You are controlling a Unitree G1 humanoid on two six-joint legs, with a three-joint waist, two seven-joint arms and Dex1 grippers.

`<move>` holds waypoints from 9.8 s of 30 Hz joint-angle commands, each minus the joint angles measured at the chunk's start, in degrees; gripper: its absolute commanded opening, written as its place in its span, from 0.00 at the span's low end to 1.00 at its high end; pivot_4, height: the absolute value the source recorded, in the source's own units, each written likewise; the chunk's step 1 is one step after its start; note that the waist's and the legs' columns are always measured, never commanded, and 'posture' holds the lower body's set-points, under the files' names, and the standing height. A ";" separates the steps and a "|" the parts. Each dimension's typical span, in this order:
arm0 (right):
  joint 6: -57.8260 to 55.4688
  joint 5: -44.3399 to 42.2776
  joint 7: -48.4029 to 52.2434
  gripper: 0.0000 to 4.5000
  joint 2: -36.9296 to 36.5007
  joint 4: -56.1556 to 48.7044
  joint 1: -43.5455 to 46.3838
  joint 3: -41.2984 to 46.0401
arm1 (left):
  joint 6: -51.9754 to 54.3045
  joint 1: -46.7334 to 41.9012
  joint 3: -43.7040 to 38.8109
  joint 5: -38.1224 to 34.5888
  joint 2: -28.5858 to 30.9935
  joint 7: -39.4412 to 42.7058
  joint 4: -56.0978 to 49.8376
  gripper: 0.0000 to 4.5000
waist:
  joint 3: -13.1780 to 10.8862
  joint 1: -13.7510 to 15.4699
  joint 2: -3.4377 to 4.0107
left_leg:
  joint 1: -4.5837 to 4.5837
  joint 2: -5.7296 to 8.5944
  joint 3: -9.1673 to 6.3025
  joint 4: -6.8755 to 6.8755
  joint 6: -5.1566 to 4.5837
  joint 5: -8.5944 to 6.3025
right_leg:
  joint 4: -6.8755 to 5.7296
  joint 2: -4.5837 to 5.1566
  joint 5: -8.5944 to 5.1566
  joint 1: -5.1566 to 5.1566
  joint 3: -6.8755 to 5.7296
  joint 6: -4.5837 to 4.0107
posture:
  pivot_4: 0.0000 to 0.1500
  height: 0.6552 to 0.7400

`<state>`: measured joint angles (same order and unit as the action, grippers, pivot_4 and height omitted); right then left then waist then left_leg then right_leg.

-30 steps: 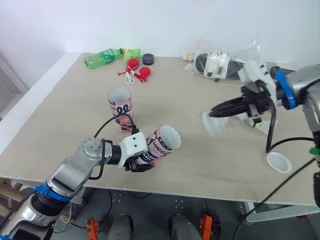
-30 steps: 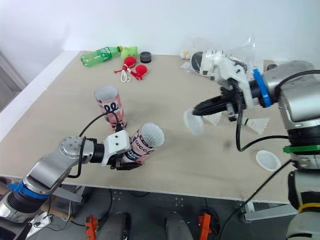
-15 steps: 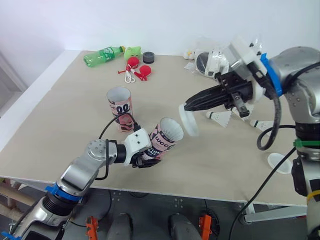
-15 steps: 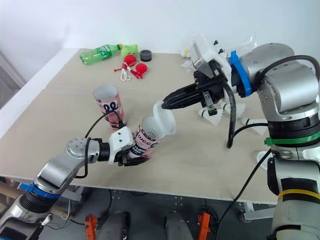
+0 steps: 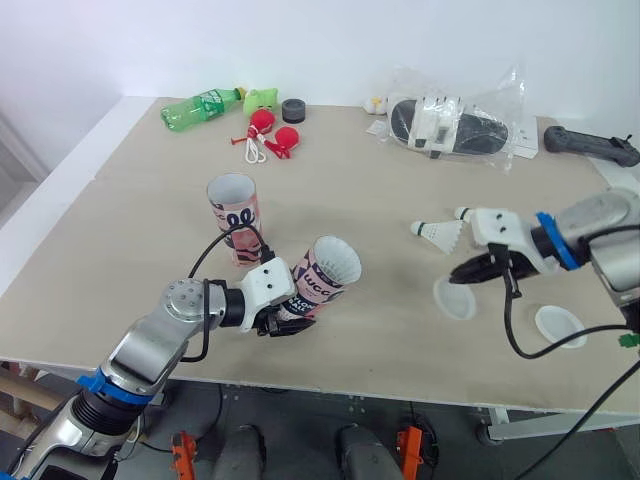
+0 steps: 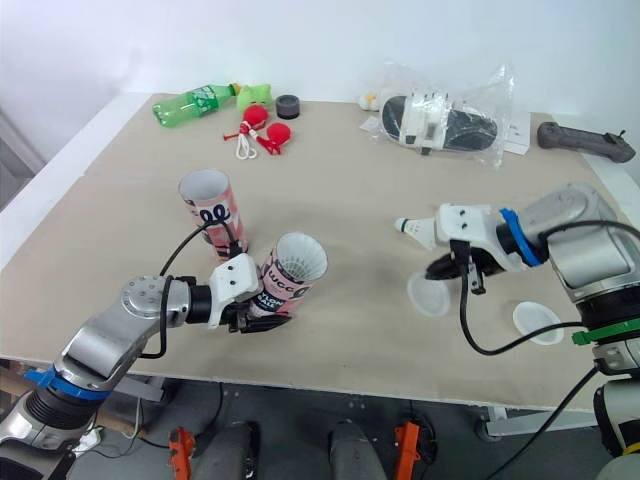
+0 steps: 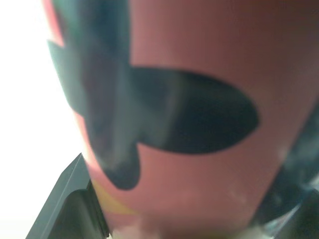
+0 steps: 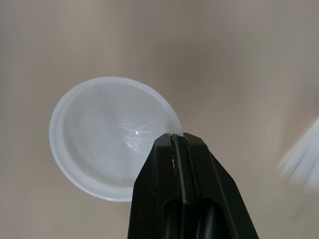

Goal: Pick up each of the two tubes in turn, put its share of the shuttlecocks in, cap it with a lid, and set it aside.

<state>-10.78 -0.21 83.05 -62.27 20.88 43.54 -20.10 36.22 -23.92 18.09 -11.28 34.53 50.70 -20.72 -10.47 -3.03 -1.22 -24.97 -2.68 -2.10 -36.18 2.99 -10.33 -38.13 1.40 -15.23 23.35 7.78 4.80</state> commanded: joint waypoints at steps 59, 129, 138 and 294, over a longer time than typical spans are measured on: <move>-6.59 2.95 5.05 0.01 30.01 -21.68 21.47 -14.08 | 0.56 -1.12 1.53 0.80 -1.94 -0.78 -0.02 0.66 | -0.12 0.19 0.24 | 0.39 -0.08 -0.66 -0.13 0.13 0.33 | -0.13 -0.13 0.32 -0.56 -0.63 -0.17 | 1.00 1.00; 6.87 16.42 8.23 0.88 9.23 23.46 15.72 -8.12 | -40.40 3.41 -1.79 -0.11 -27.02 0.24 35.12 0.66 | -0.19 0.16 0.65 | 0.46 0.07 -0.75 0.11 0.20 0.38 | -0.03 -0.06 0.22 -0.77 -0.59 -0.25 | 1.00 1.00; 7.25 16.55 9.43 0.02 9.55 23.39 14.05 -8.00 | -40.85 3.29 -2.81 -0.08 -26.83 -0.51 35.30 0.66 | -0.18 0.09 0.64 | 0.71 0.06 -0.76 0.14 0.20 0.38 | -0.03 -0.07 0.09 -1.06 -0.58 -0.04 | 1.00 1.00; -16.19 -9.42 9.40 0.02 18.93 -22.51 22.92 -12.41 | -42.87 2.61 -2.65 1.65 -29.78 -0.18 39.11 0.66 | 0.83 0.23 1.08 | 0.79 0.09 -1.11 0.72 0.21 0.38 | -0.01 -0.09 -0.24 -0.95 -0.91 -0.30 | 1.00 1.00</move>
<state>-26.32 -12.10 90.13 -43.45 -1.70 68.34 -29.09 -6.37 -22.16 14.80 -9.47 5.23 50.26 18.08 -9.63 -2.80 -0.14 -24.18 -2.59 -3.20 -35.46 3.20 -9.95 -38.14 1.31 -15.48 22.39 6.87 4.49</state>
